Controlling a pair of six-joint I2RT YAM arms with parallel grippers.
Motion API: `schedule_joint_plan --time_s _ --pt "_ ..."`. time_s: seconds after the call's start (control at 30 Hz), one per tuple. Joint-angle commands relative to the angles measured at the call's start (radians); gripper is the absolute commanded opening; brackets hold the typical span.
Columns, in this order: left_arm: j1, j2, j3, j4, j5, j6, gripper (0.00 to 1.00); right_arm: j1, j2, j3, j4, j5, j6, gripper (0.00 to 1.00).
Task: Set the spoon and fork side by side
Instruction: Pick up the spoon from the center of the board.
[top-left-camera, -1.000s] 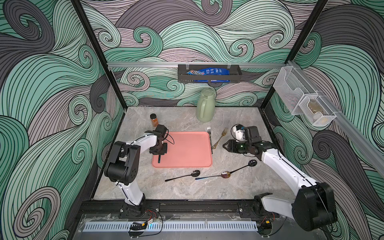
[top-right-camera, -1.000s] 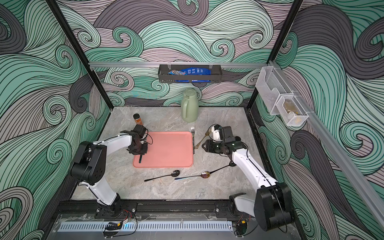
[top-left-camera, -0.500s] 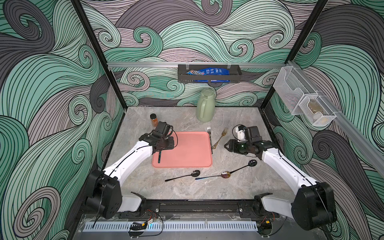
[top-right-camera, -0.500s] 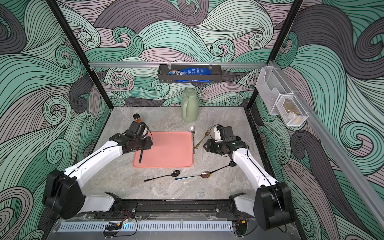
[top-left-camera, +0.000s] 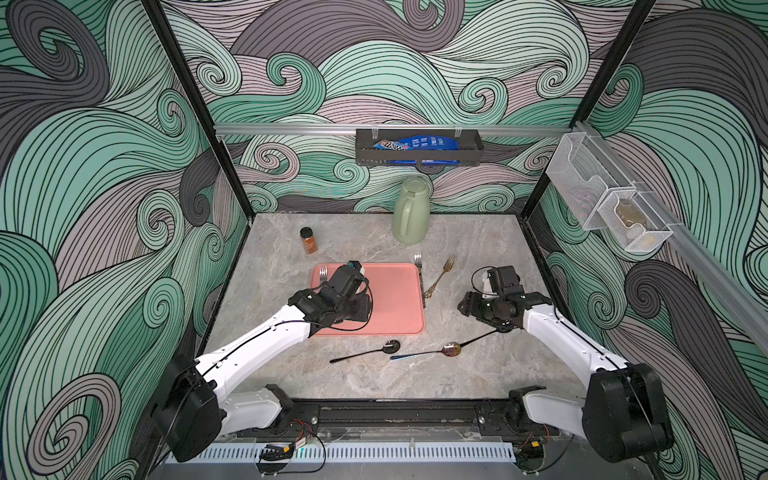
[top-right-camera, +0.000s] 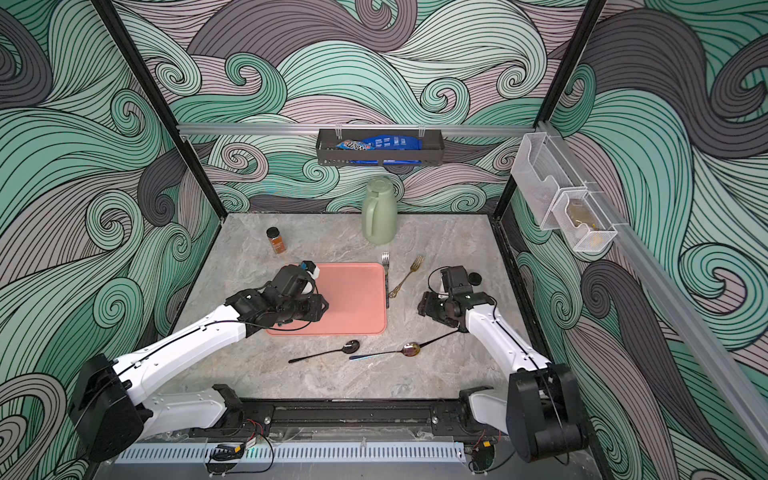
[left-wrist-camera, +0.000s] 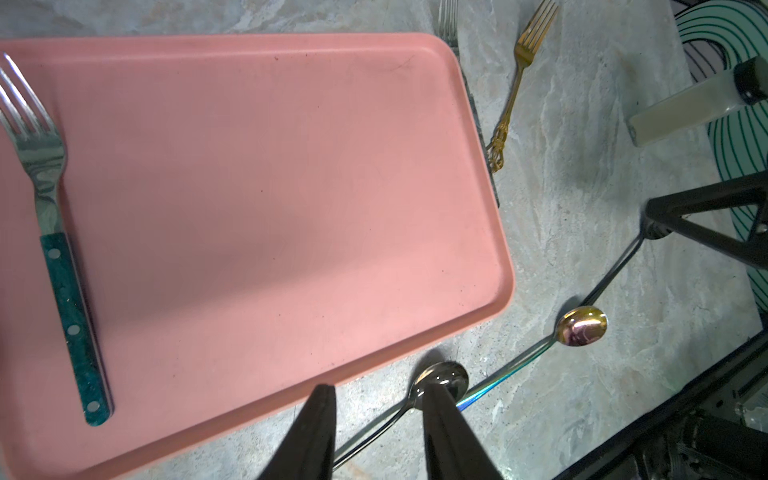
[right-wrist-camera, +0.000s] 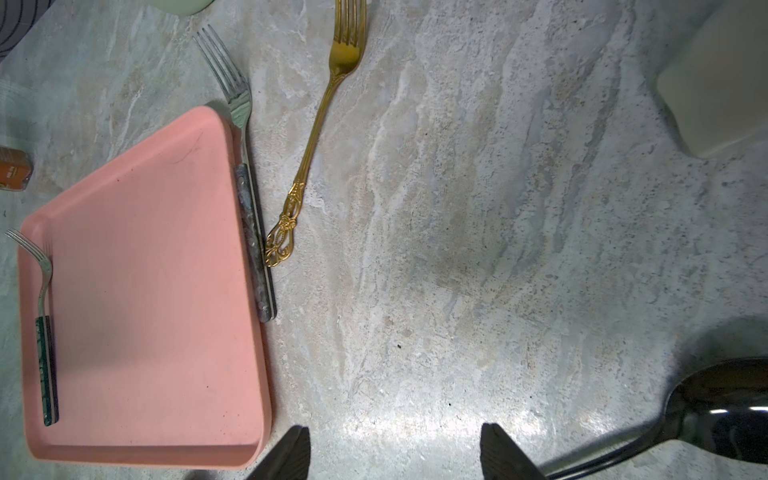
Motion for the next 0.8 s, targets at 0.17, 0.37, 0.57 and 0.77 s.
schedule_joint_plan --time_s 0.17,0.37,0.57,0.77 --pt "-0.004 -0.177 -0.095 0.003 -0.104 -0.001 0.41 0.035 0.068 0.077 0.081 -0.045 0.042 0.68" --pt "-0.004 -0.248 -0.149 0.017 -0.089 -0.004 0.41 0.074 0.150 0.169 0.078 -0.052 0.039 0.67" --pt "-0.021 -0.187 -0.141 0.044 0.078 0.011 0.41 0.104 0.132 0.179 0.076 -0.077 0.026 0.67" --pt "-0.158 -0.079 -0.150 0.040 0.099 0.067 0.42 0.104 0.079 0.153 0.061 -0.083 -0.004 0.66"
